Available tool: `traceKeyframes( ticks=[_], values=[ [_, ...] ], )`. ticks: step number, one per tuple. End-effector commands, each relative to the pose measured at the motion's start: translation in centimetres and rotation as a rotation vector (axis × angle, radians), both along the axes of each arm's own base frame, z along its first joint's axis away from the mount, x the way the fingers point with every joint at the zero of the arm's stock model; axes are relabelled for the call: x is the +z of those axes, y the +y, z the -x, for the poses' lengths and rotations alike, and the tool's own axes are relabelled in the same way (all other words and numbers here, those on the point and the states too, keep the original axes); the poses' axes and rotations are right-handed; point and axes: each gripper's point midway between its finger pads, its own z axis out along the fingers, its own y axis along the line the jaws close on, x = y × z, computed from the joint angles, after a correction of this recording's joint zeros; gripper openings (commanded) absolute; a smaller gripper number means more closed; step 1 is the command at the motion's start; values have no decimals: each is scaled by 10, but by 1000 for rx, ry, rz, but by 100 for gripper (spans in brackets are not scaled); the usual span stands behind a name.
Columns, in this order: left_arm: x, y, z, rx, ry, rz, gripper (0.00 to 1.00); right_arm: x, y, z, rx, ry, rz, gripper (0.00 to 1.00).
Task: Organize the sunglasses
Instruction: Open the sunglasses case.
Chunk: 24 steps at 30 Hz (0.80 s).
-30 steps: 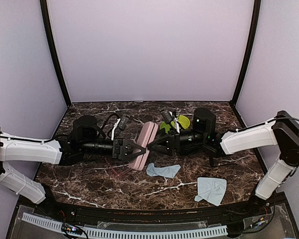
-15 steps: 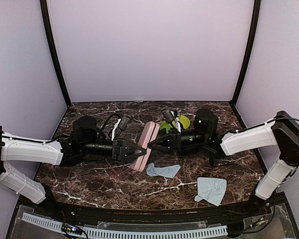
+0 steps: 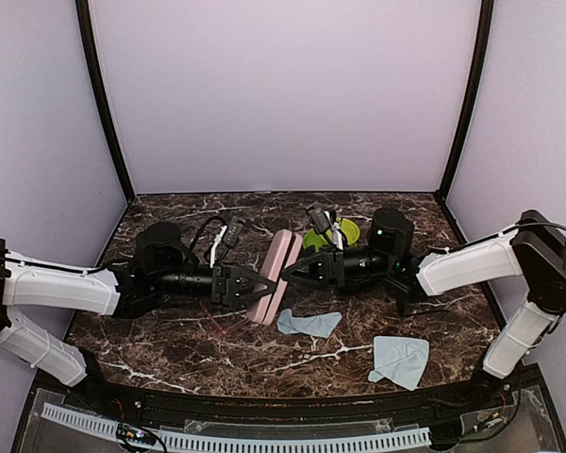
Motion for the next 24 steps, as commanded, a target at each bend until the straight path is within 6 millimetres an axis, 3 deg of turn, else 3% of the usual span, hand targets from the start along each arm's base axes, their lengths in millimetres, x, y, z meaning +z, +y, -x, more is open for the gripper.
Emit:
traceKeyframes(
  ticks=[1,3,7,10,12,16,20,24],
  values=[
    [2,1,4,-8,21,16,10,6,-5,-6,-12,-70,-28,8],
    [1,1,4,-7,30,18,11,6,-6,-6,-16,-84,-22,0],
    [-7,2,-3,33,54,-12,23,5,-5,-7,-21,-89,-12,0],
    [-13,3,-11,79,52,-62,41,6,-5,-13,-54,-71,-2,0],
    [-17,3,-14,96,50,-89,60,6,-4,-18,-82,-55,4,0],
    [-21,3,-16,106,44,-102,74,10,-5,-24,-125,-24,-10,0],
    [-22,4,-17,113,35,-98,78,10,-5,-27,-147,-7,-10,0],
    [-19,4,-19,124,16,-94,61,8,-3,-26,-137,8,-6,0]
  ],
)
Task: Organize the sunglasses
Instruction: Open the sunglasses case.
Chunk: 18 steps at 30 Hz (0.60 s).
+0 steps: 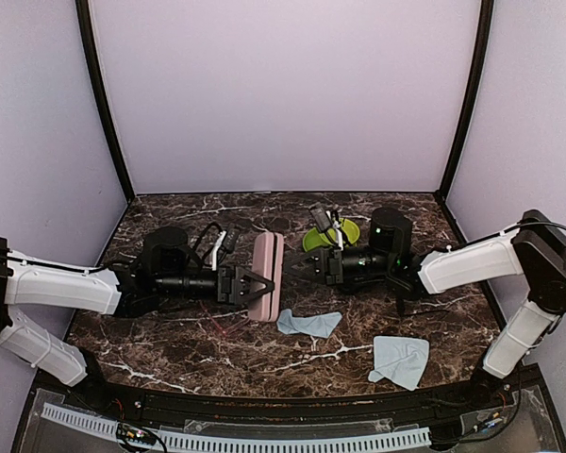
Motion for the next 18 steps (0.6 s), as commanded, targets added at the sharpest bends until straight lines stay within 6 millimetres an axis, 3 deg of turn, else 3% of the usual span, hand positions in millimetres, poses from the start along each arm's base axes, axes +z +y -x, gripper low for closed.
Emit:
traceKeyframes(
  ticks=[1,3,8,9,12,18],
  values=[
    [19,-8,7,-44,-64,38,56,22,0,-3,-30,-37,-66,0],
    [19,-8,7,-46,-67,39,44,21,-2,-3,-34,-39,-68,5],
    [22,-6,9,-48,-76,52,10,3,-8,-10,-63,-48,-5,44],
    [23,-6,9,-50,-78,52,7,12,-13,-9,-70,-72,-15,49],
    [26,-3,7,-36,-103,35,3,11,-18,-11,-93,-86,5,56],
    [20,-2,1,-13,-110,-20,0,14,-10,-12,-106,-90,29,68]
  ],
)
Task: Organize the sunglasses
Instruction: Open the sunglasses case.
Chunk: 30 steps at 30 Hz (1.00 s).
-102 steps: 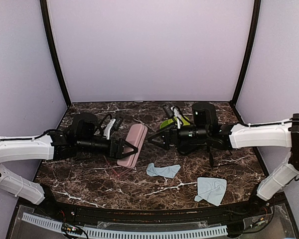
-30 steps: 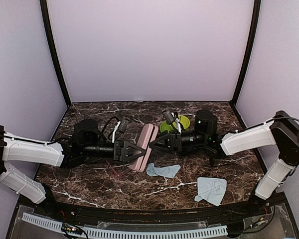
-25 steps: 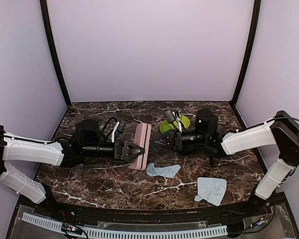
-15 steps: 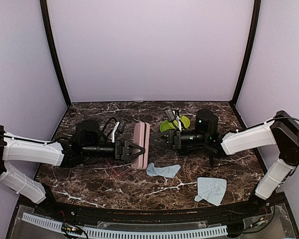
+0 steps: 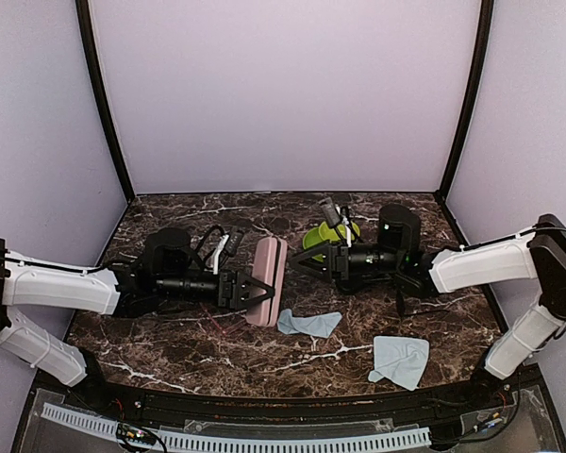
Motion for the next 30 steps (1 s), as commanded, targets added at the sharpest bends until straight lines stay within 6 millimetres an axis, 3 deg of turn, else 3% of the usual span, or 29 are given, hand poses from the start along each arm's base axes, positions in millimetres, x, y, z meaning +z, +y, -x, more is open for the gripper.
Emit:
traceKeyframes(
  ticks=[1,10,14,30],
  values=[
    [26,-4,-4,-3,-76,35,0,12,6,-4,-28,-37,5,68],
    [22,-6,-3,-9,-58,33,0,5,20,-12,-47,-15,53,66],
    [22,-6,-3,-9,-59,34,0,-10,23,-17,-58,13,83,62],
    [11,-6,-9,18,-96,-43,0,-27,27,-31,-162,128,157,42]
  ],
)
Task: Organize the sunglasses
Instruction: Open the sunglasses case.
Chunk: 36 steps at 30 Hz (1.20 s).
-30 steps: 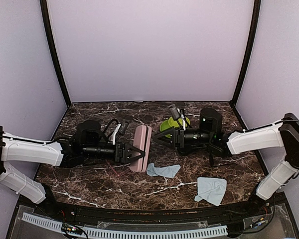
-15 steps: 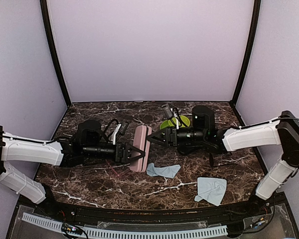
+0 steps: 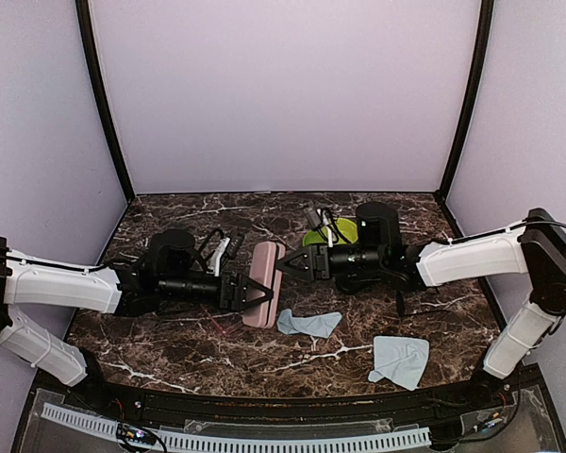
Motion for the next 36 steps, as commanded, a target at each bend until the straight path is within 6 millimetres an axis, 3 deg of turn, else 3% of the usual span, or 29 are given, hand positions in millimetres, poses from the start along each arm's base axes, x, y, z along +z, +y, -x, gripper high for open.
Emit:
traceKeyframes(
  ticks=[1,24,31,36],
  values=[
    [27,-11,-3,-26,-103,20,0,-5,6,-15,-85,40,40,41],
    [13,-17,-7,8,-163,-89,0,-23,14,-25,-187,186,62,35],
    [9,-13,-8,35,-159,-96,0,-29,9,-30,-232,187,80,23],
    [17,-11,-6,42,-164,-58,0,-38,0,-34,-252,164,118,3]
  ],
)
